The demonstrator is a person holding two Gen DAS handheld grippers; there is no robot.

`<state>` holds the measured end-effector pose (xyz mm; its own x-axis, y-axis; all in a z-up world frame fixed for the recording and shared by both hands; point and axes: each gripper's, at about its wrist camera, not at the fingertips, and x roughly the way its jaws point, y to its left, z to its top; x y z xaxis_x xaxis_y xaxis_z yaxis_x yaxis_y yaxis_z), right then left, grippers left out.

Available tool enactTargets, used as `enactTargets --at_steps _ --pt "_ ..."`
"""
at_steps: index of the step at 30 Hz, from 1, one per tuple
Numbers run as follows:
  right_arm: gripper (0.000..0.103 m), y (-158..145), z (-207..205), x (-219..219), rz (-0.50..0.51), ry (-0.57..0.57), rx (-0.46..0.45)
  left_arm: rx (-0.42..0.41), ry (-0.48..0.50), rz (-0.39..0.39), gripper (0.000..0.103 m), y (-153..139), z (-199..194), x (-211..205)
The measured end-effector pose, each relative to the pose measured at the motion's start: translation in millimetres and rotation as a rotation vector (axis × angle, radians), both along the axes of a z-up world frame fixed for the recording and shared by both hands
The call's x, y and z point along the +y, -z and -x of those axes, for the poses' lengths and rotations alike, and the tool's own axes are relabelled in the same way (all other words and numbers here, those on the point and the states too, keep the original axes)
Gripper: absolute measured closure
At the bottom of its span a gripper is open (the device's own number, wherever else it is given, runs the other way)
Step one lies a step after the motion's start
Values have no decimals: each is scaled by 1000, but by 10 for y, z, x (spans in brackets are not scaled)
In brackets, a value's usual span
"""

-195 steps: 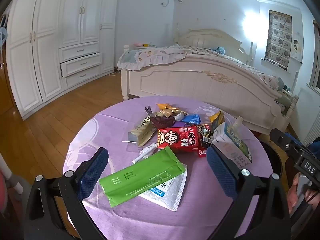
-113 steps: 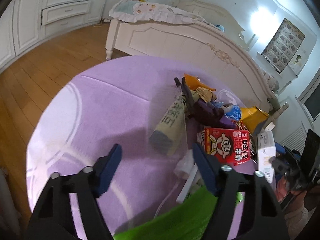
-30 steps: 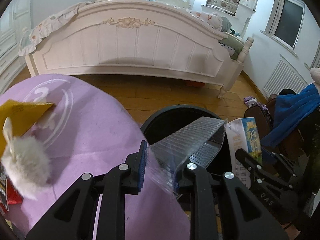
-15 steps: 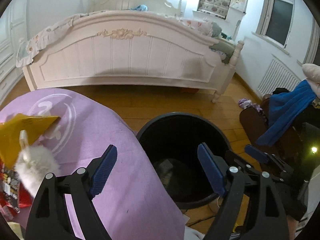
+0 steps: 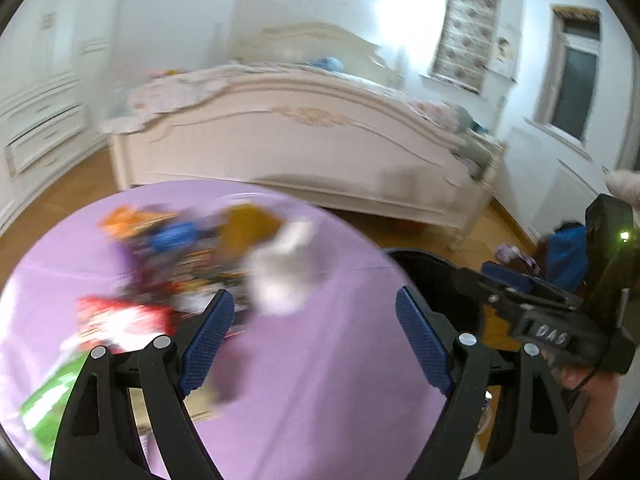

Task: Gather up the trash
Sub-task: 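Grasp the green wrapper with the left tool while the right tool grasps the beige snack bag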

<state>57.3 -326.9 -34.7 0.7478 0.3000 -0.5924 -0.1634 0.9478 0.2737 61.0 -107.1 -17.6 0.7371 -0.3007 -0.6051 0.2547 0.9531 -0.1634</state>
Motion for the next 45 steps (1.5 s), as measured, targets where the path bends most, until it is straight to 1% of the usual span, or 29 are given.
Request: enactTargets --at_steps 4,5,6,8,10,13,15,18,21,23,25,26,28,29,30,31,32,33,34,35,36,38,39,40,41,43,45 --pt "26 -92 18 586 23 -164 -9 5 -98 11 20 17 185 658" --pt "26 -120 45 801 40 -240 -22 6 -114 9 20 41 242 834" --pt "26 -134 65 929 58 -283 -29 9 -119 1 20 78 298 1025" --pt "26 -157 145 1305 130 -407 -55 18 -108 -32 20 141 370 1259" --pt "26 -146 231 1645 212 -524 -81 30 -76 -84 20 207 424 1422" --pt "26 -94 262 2012 308 -649 -91 22 8 -174 20 318 438 1584" --pt "26 -52 265 2202 346 -710 -91 27 42 -211 20 389 417 1666" --pt "26 16 180 2446 405 -786 -76 63 142 -192 18 488 312 1774" --pt "26 62 135 2609 451 -843 -52 76 230 -228 17 594 250 1743" --pt "26 95 107 2697 466 -875 -32 85 254 -243 17 653 223 1721" --pt "27 141 72 2762 489 -897 -7 114 248 -240 17 707 159 1738" --pt "33 171 39 2819 500 -901 4 129 251 -224 17 731 124 1752" --pt "37 264 -25 2859 526 -899 27 145 249 -200 18 757 111 1775" --pt "45 299 -57 2864 527 -895 37 149 246 -195 19 761 113 1785" --pt "48 309 -58 2862 516 -894 47 147 244 -191 21 763 145 1791" --pt "52 324 -55 2857 505 -892 47 142 242 -182 25 757 169 1793" --pt "58 329 -49 2845 491 -885 45 140 239 -171 30 753 173 1798" --pt "60 329 -31 2831 479 -872 45 139 235 -163 33 753 185 1806" --pt "65 320 -8 2796 459 -863 42 138 230 -153 38 748 211 1808" --pt "67 290 12 2756 427 -854 41 135 224 -144 43 743 232 1821" --pt "67 261 19 2711 387 -843 40 131 214 -131 46 727 253 1824" --pt "70 202 43 2614 320 -818 39 130 193 -108 60 696 287 1829" --pt "72 167 57 2554 285 -802 40 130 183 -100 62 691 288 1837" --pt "77 133 72 2507 259 -790 41 134 164 -85 68 679 290 1847" --pt "80 88 58 2429 217 -767 40 138 149 -76 71 676 287 1854" --pt "82 33 76 2288 155 -720 42 140 115 -58 73 671 292 1861" --pt "82 2 95 2173 115 -679 46 143 89 -45 74 673 301 1855"
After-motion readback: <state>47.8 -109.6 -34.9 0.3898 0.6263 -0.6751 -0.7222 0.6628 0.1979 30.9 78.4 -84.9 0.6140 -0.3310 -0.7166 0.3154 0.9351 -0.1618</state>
